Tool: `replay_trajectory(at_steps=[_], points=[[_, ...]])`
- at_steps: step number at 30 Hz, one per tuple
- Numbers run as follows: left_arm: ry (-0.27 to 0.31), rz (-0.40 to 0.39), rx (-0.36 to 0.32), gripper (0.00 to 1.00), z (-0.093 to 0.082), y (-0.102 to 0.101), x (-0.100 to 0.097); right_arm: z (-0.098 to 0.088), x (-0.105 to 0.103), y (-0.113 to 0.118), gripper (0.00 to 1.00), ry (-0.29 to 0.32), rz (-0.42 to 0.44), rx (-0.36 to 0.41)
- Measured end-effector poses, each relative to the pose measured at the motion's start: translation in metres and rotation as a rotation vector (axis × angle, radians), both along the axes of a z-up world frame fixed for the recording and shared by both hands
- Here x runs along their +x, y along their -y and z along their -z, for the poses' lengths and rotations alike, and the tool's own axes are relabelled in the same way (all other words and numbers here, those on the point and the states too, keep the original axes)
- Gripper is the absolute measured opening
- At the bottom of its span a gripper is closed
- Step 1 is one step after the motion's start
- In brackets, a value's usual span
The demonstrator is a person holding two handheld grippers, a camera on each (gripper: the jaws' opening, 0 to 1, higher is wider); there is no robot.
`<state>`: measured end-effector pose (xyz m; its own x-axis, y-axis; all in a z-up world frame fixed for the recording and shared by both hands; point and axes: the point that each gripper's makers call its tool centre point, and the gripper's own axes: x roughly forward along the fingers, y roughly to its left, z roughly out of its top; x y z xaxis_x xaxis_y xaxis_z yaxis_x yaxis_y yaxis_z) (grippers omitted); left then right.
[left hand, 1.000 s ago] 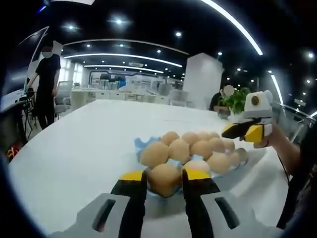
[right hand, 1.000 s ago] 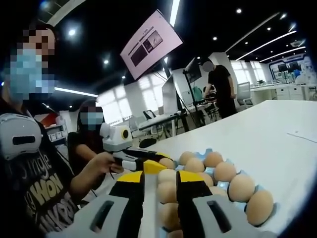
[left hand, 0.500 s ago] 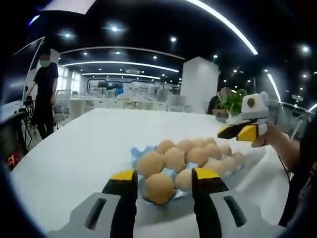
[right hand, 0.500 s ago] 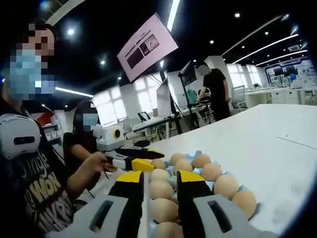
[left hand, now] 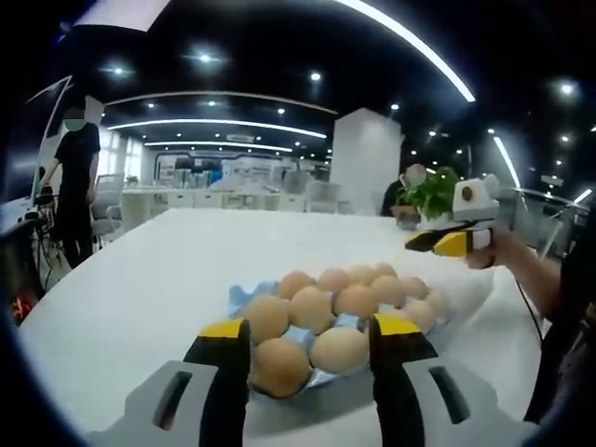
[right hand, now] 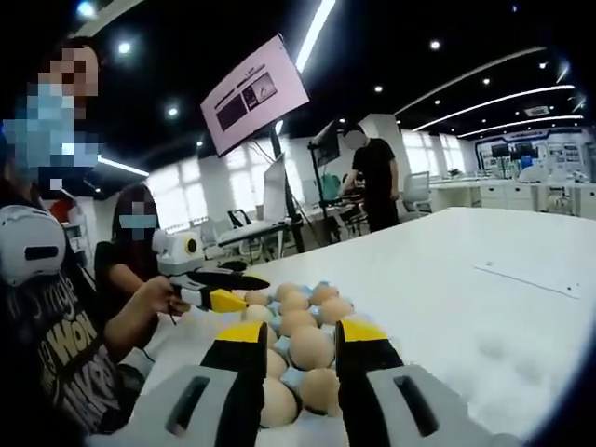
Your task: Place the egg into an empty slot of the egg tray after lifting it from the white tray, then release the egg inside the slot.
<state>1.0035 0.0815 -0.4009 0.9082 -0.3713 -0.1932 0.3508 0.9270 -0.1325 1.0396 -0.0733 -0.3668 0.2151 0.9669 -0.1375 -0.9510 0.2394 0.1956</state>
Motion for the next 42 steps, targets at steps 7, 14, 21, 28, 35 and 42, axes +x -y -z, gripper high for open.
replay_trajectory(at_steps=[7,14,21,28,35,42], points=[[-0.002,0.009,0.002,0.55,0.001,0.005,0.001,0.001,0.013,0.018,0.31,0.022,0.045,-0.013],[-0.005,0.013,0.009,0.55,0.002,0.007,0.003,0.004,0.024,0.042,0.32,0.041,0.102,-0.031],[-0.003,0.018,0.015,0.56,0.002,0.01,0.005,0.003,0.037,0.081,0.32,0.058,0.198,-0.045],[0.001,0.027,0.025,0.57,0.001,0.012,0.007,0.005,0.045,0.117,0.32,0.068,0.285,-0.065],[0.0,0.036,0.032,0.58,0.001,0.016,0.008,0.008,0.05,0.146,0.34,0.071,0.355,-0.087],[-0.002,0.035,0.038,0.59,0.0,0.017,0.009,0.015,0.052,0.173,0.38,0.079,0.405,-0.14]])
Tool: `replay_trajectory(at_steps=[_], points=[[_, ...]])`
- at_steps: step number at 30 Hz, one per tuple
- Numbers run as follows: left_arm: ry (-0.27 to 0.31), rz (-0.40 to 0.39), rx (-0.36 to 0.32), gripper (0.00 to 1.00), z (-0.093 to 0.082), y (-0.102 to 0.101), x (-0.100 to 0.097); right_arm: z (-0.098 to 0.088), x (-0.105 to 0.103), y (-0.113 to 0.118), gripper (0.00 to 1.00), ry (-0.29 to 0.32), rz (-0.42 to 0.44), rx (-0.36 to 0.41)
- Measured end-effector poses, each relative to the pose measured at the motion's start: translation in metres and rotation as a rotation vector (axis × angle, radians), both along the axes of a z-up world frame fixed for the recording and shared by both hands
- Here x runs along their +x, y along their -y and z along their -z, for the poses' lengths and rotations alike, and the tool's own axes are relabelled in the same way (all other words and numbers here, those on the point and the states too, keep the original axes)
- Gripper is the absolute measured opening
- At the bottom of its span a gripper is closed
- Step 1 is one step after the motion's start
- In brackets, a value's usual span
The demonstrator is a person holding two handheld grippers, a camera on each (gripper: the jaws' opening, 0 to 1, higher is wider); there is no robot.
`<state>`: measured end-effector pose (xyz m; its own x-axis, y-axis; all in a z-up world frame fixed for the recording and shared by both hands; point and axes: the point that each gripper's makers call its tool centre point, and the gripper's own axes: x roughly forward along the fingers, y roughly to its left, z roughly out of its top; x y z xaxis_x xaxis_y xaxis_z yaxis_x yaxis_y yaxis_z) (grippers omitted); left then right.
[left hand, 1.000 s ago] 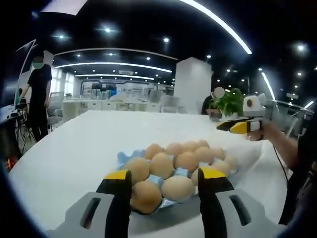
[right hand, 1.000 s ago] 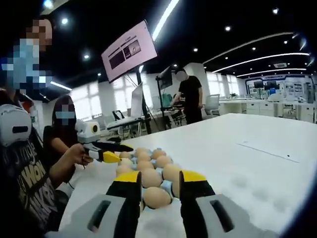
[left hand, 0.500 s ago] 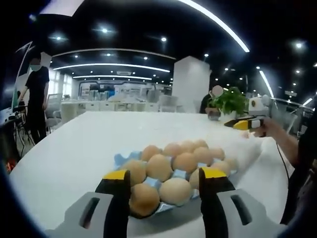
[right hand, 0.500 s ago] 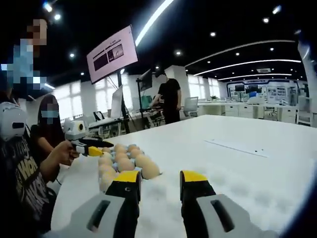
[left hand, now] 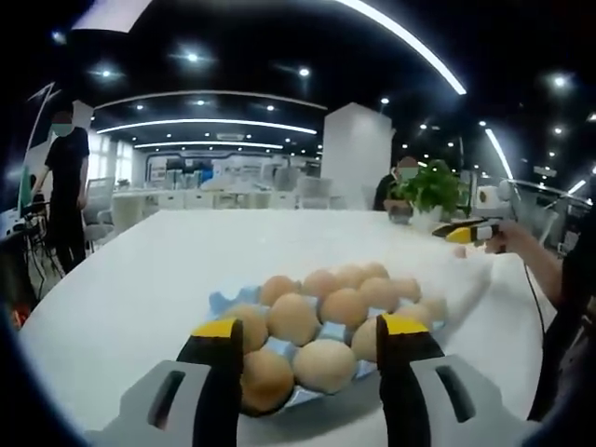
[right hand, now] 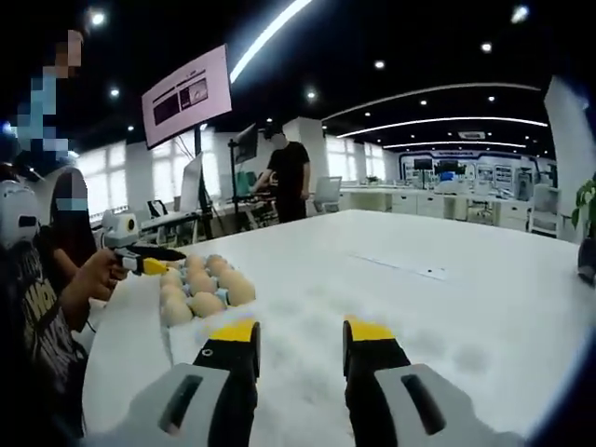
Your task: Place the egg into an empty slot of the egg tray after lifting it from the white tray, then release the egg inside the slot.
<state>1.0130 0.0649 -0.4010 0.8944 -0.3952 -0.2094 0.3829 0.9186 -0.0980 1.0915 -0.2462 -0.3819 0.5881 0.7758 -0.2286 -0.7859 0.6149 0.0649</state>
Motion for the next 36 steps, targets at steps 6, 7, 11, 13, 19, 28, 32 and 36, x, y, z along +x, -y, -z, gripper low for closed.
replay_trajectory(at_steps=[6,7,11,13,19,28,32,36], points=[[0.0,0.005,0.016,0.58,-0.001,0.002,-0.001,0.002,-0.001,0.021,0.37,-0.001,0.044,-0.015],[0.0,0.005,0.016,0.58,-0.001,0.002,-0.001,0.003,-0.001,0.026,0.37,-0.001,0.055,-0.023],[-0.001,0.003,0.015,0.59,-0.001,0.001,-0.001,0.008,-0.001,0.039,0.38,-0.006,0.089,-0.045],[-0.002,0.003,0.015,0.59,-0.001,0.001,-0.001,0.011,0.0,0.047,0.38,-0.012,0.102,-0.055],[0.001,-0.002,0.022,0.59,-0.001,0.0,-0.001,0.016,0.0,0.065,0.38,-0.019,0.141,-0.08],[-0.001,0.007,0.018,0.58,0.0,0.002,-0.001,0.028,-0.005,0.084,0.38,-0.036,0.178,-0.13],[0.0,0.01,0.022,0.58,-0.001,0.003,0.0,0.031,-0.006,0.092,0.38,-0.044,0.195,-0.141],[-0.001,0.012,0.019,0.58,0.0,0.003,0.0,0.038,-0.008,0.097,0.38,-0.062,0.199,-0.162]])
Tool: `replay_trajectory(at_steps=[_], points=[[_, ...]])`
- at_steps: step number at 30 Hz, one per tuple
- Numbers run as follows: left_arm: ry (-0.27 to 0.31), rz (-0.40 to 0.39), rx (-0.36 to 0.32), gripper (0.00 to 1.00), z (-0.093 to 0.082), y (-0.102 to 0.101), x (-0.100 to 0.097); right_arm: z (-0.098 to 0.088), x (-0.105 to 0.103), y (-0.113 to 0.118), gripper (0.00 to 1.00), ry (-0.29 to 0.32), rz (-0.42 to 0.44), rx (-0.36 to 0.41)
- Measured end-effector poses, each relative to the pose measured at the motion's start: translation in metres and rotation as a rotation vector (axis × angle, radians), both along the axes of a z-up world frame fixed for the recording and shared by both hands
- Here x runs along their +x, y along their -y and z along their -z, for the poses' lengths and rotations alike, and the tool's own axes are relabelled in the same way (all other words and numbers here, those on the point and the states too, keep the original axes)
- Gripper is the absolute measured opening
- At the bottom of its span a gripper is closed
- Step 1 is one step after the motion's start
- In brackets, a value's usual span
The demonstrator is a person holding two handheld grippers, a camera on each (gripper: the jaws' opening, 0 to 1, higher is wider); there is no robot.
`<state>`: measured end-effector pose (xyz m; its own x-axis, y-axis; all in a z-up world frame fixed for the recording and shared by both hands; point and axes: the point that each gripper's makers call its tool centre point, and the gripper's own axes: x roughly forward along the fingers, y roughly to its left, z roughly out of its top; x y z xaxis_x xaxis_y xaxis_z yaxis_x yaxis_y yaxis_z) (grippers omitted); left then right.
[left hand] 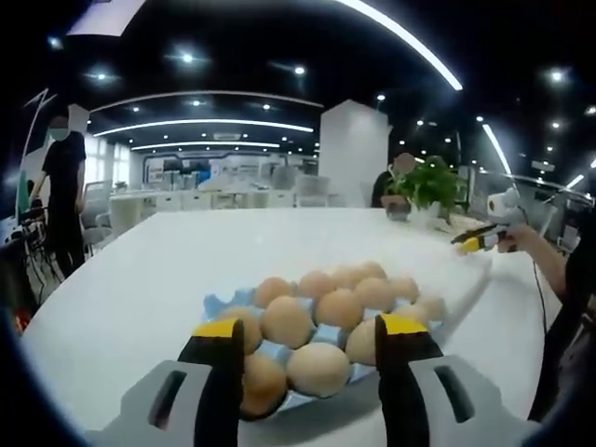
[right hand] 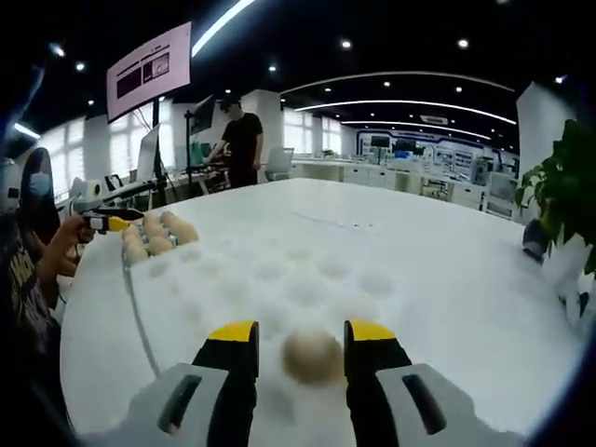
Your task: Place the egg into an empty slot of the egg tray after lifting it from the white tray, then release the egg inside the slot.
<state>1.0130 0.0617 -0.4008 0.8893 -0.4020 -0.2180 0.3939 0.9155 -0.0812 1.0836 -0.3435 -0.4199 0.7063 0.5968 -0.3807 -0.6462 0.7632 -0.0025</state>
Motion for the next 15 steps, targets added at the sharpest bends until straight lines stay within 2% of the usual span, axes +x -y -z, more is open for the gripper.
replay_trajectory(at_steps=[1,2,4,9,11,15], points=[[0.001,0.001,0.0,0.58,0.0,0.0002,0.0001,0.0072,-0.0015,0.0034,0.38,-0.017,0.007,-0.038],[0.001,0.001,-0.001,0.58,0.0,0.0002,0.0,0.0098,-0.0021,0.0027,0.38,-0.021,0.006,-0.041],[0.002,0.0,-0.002,0.58,0.0001,-0.0002,0.0,0.008,-0.0018,0.0026,0.37,-0.019,0.019,0.001],[0.003,0.0,0.0,0.58,0.0001,-0.0001,0.0,0.009,0.0002,0.0055,0.34,-0.028,0.026,0.007],[0.002,-0.001,0.001,0.58,0.0,-0.0002,0.0001,0.009,0.002,0.0075,0.29,-0.036,0.035,0.01],[0.002,-0.001,0.0,0.58,-0.0002,0.0001,0.0001,0.0105,0.002,0.0065,0.29,-0.043,0.038,-0.029]])
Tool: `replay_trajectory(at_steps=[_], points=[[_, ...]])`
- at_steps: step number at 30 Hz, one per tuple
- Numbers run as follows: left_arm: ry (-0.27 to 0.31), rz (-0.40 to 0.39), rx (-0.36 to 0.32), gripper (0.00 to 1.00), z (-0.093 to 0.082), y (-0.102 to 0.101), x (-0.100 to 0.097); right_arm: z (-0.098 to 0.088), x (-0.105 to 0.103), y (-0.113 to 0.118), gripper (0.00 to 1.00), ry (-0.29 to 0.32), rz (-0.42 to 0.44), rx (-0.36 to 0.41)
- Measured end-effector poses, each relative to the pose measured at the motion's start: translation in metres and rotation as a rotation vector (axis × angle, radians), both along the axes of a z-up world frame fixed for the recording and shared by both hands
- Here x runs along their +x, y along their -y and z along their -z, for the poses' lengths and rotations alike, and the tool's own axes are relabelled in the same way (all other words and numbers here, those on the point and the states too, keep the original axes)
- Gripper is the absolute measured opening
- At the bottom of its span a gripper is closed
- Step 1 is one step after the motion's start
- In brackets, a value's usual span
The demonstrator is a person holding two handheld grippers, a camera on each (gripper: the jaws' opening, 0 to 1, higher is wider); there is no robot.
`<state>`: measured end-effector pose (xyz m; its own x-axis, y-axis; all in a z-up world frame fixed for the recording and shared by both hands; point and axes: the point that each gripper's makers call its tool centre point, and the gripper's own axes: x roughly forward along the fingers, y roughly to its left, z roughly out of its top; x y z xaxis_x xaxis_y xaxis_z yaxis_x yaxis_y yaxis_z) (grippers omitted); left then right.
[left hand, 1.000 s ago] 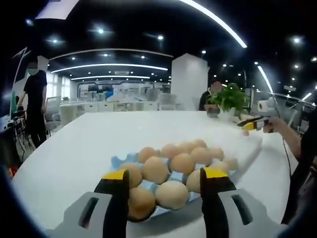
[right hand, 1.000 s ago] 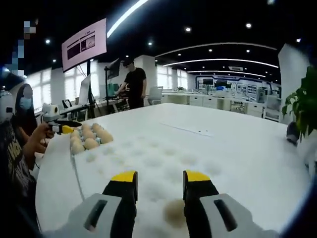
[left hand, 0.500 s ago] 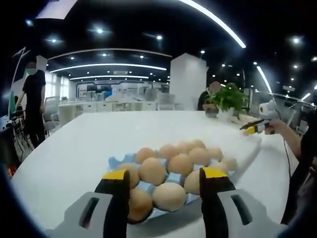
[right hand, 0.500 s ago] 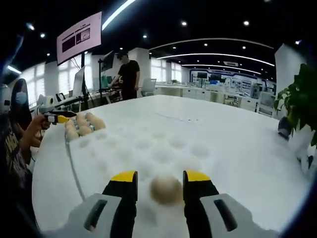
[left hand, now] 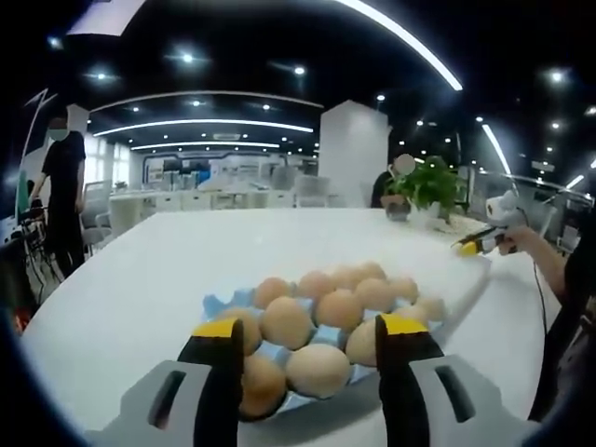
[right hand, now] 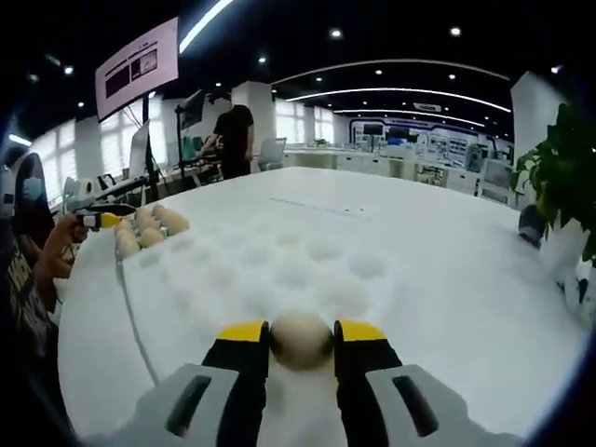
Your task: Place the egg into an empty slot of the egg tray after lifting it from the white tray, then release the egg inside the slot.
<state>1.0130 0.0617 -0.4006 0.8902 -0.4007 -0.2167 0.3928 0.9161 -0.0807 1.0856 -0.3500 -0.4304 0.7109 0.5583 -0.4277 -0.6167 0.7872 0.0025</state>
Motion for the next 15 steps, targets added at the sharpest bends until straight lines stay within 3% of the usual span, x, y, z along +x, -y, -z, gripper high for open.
replay_trajectory(at_steps=[1,10,15], points=[[0.0,0.001,-0.001,0.58,0.0,0.0009,-0.0002,0.0003,-0.0004,-0.0002,0.29,0.011,-0.001,-0.036],[-0.002,0.003,0.002,0.57,-0.0004,0.0048,0.0007,0.0009,0.0024,0.0,0.29,0.028,-0.003,-0.034],[-0.004,0.013,0.007,0.57,-0.0015,0.0091,0.0002,-0.0004,0.004,0.0026,0.28,0.015,0.045,0.038]])
